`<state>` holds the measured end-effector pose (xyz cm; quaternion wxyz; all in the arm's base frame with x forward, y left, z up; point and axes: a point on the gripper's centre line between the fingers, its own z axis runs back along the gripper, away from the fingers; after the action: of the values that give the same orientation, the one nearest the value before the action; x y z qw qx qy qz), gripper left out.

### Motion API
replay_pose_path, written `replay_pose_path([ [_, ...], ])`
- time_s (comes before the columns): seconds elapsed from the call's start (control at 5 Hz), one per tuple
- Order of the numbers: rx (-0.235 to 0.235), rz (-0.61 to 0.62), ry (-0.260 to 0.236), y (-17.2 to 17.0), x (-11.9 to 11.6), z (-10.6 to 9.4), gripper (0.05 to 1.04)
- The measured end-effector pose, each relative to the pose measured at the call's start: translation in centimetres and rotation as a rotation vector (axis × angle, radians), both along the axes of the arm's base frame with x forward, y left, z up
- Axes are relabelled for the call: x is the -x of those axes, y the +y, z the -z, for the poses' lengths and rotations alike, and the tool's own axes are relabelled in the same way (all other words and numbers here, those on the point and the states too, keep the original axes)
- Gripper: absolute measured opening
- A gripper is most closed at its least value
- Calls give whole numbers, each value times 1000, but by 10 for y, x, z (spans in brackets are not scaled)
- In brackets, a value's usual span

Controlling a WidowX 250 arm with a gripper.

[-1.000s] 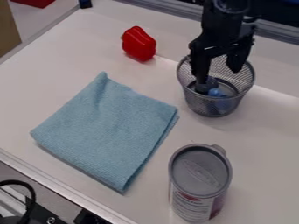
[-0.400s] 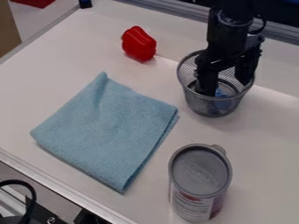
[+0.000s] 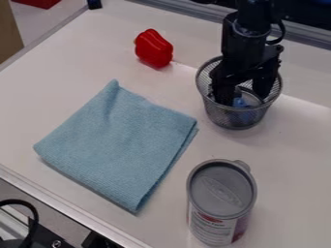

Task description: Placed the blue-handled spoon to the left of the blue cloth

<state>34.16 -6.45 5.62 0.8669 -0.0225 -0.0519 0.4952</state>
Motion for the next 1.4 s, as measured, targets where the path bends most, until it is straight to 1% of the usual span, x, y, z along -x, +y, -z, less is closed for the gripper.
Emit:
replay_pose_path([
  [0.2,-10,-15,3,2,1,6,1001],
  [0.4,-21,-39,5,4,0,10,972],
  [0.6,6,-51,6,4,-1,14,703],
  [0.8,15,-75,22,8,1,16,409],
  [1.0,15,-82,32,12,1,17,294],
  [1.2,31,-80,41,16,0,14,293],
  [1.4,35,-70,33,21,-3,9,293],
])
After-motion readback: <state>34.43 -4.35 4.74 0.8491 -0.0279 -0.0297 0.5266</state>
